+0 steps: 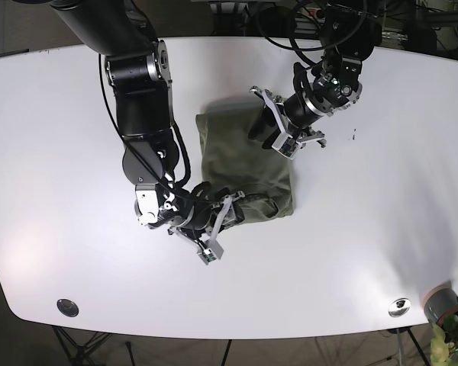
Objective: Fold the T-shirt properly
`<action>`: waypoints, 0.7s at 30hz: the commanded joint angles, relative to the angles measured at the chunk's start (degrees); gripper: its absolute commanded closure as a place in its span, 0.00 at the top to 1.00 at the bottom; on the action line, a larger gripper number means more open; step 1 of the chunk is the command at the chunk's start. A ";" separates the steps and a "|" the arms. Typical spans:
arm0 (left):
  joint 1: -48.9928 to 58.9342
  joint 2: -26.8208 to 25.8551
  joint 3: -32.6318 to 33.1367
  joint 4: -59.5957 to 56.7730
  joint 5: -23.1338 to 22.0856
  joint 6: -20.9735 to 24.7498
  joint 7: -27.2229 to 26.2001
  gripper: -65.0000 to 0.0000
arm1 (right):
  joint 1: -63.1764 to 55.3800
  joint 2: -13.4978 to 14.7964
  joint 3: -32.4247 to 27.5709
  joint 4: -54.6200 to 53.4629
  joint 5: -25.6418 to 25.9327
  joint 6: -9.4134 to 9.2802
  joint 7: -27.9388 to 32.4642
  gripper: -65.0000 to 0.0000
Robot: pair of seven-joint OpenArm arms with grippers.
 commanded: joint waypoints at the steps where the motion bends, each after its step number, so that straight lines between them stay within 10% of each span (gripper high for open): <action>1: -0.58 -0.25 -0.04 -0.77 -0.60 -0.21 -1.38 0.29 | 2.22 -0.35 -0.09 -1.48 0.48 0.39 2.54 0.30; 9: -0.23 -0.25 0.14 -2.00 -0.60 -0.21 -1.38 0.29 | 2.30 1.32 -0.09 -3.59 1.01 0.39 4.74 0.10; 21: 0.03 -1.22 0.14 -2.70 -0.51 -0.21 -1.21 0.29 | 3.27 1.32 8.08 -0.07 0.48 0.39 4.83 0.09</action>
